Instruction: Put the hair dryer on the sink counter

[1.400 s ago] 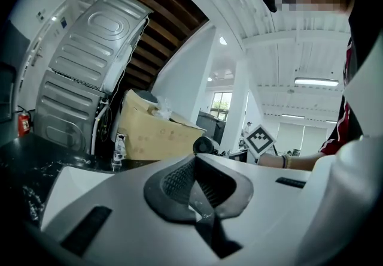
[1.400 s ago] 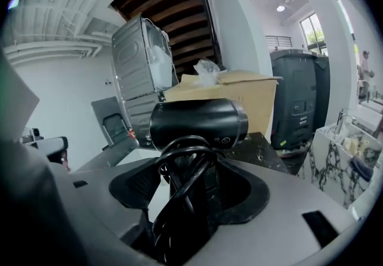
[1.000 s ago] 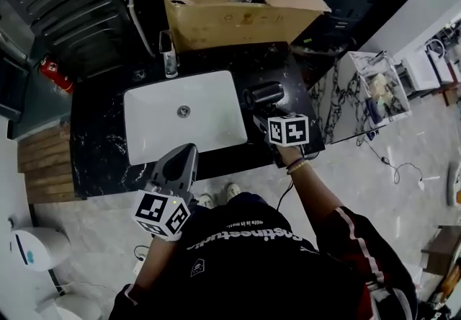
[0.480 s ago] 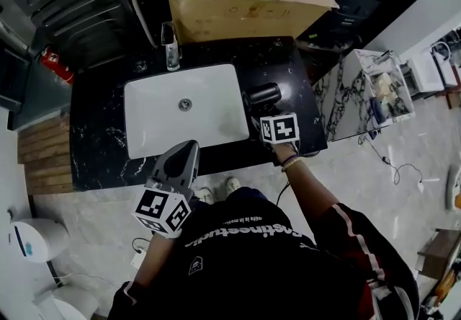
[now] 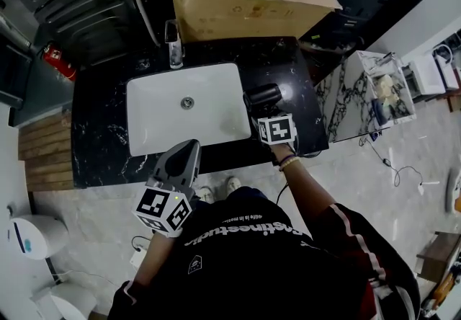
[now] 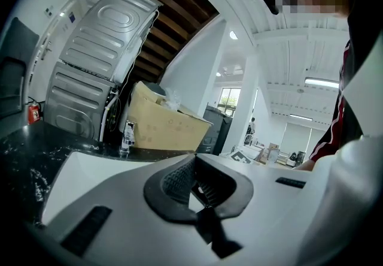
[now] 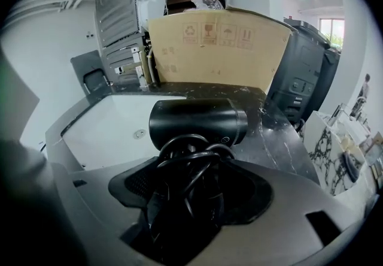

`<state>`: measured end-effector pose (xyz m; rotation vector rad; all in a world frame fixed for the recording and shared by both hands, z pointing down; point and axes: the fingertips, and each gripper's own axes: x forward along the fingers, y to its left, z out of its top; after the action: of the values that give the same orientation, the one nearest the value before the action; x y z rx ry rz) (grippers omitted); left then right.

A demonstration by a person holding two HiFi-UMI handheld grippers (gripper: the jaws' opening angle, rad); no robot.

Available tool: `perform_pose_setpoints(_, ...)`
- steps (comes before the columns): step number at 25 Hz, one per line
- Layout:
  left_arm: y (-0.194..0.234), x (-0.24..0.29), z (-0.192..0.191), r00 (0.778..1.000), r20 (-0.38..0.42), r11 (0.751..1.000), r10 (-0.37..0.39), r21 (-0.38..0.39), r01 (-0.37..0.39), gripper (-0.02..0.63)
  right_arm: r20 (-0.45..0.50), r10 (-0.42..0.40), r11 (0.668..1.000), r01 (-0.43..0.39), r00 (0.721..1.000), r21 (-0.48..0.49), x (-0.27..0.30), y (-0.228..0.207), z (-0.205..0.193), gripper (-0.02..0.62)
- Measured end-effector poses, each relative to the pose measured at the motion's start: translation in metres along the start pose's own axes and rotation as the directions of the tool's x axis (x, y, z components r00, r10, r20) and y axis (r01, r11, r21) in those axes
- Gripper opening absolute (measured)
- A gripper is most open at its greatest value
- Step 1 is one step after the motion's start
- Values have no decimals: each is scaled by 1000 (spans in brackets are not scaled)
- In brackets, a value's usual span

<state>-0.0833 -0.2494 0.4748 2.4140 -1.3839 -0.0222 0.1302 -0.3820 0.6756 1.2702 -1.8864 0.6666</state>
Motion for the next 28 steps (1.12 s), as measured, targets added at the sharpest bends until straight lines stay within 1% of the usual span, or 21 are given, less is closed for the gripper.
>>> perform_pose_setpoints(6,1,-3,-1,1000,2,1000,2,-2,-2,15,36,17,1000,-16,999,-17,-1,0,-1,311)
perform_pose_setpoints(10,1,-2,0,1000,3,1000,-4,-3,4,15,49,49,999,-47,998,-27,-1,1,-1,311)
perform_pose_setpoints(14,0,1,0,1000,1,1000,-13,3,13,15,88,55,998,-53,995,-20,-9,1,6,311)
perform_pose_setpoints(18,-3,4,1,1000,1,1000,-25,6,25,15,99,42,999,-42,994,-3,-19,-3,4,311)
perform_pose_setpoints(24,-4,7,4,999,6,999,-34,11,34,15,168,50,999,-51,985,5,-46,-4,12,311)
perform_pose_setpoints(28,-2,9,10,999,14,999,-30,25,30,15,252,39,999,-46,967,22,-70,-7,29,311)
